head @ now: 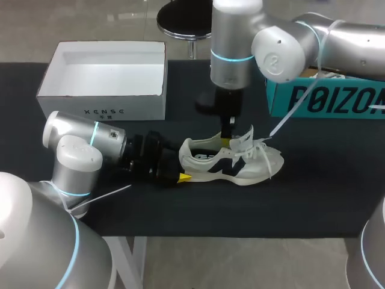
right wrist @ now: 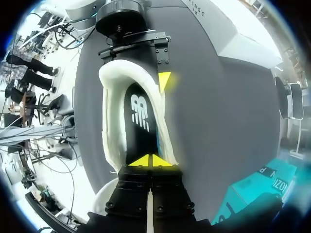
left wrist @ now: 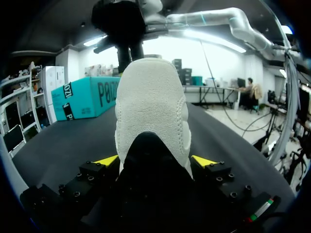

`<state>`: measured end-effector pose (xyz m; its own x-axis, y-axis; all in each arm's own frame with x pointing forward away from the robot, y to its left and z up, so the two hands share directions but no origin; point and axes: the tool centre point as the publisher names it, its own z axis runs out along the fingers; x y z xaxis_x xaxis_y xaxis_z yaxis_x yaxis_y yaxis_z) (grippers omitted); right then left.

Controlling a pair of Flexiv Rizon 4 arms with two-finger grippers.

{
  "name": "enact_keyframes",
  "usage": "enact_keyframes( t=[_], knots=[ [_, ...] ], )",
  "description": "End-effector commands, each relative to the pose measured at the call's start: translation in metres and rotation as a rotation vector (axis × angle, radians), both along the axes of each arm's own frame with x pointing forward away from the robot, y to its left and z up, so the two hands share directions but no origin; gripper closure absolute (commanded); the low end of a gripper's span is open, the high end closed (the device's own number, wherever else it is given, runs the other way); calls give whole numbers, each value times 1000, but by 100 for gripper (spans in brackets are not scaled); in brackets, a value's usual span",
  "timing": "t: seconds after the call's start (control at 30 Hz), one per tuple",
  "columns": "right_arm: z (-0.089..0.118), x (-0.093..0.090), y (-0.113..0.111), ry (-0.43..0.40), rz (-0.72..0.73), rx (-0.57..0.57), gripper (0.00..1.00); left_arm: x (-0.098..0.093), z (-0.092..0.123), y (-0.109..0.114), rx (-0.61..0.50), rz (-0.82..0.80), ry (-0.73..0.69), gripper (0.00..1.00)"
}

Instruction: Take the shoe out of the shoebox, open the shoe tongue, remove and reinsert the insole, then place the shoe into the shoebox

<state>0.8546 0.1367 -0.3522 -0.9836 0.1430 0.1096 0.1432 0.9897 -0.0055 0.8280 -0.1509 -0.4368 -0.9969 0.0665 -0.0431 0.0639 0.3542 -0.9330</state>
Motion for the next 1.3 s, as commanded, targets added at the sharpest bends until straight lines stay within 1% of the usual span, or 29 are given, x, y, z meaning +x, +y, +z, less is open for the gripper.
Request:
enact_keyframes(
  t=[0.03,0.13,0.3,0.57,0.73,0.83,0.87,0.9,1.0,1.07,1.17,1.3],
  knots=[
    [-10,7,0,12,3,0,100,-1,-2,0,3,0,0,100],
    [-13,6,-2,23,3,-1,100,-1,-2,0,3,0,0,100],
    [-20,-3,-1,35,4,3,100,-1,-2,0,3,0,0,100],
    [-37,-12,1,45,-12,7,100,-1,-2,0,3,0,0,100],
    [-44,-12,2,44,-23,14,100,-1,-2,0,3,0,0,100],
    [-45,-11,6,43,-16,15,100,-1,-2,0,3,0,0,100],
    [-45,-11,7,43,-15,15,95,-1,-2,0,3,0,0,100],
    [-46,-11,7,44,-14,15,88,-1,-2,0,3,0,0,100],
    [-48,-11,8,48,-11,16,76,-1,-2,0,3,0,0,100],
    [-49,-11,9,52,-10,16,73,-1,-2,0,3,0,0,100],
    [-49,-11,9,57,-11,13,65,-1,-2,0,3,0,0,100],
    [-49,-12,9,59,-13,9,64,-1,-2,0,3,0,0,100]
  ],
)
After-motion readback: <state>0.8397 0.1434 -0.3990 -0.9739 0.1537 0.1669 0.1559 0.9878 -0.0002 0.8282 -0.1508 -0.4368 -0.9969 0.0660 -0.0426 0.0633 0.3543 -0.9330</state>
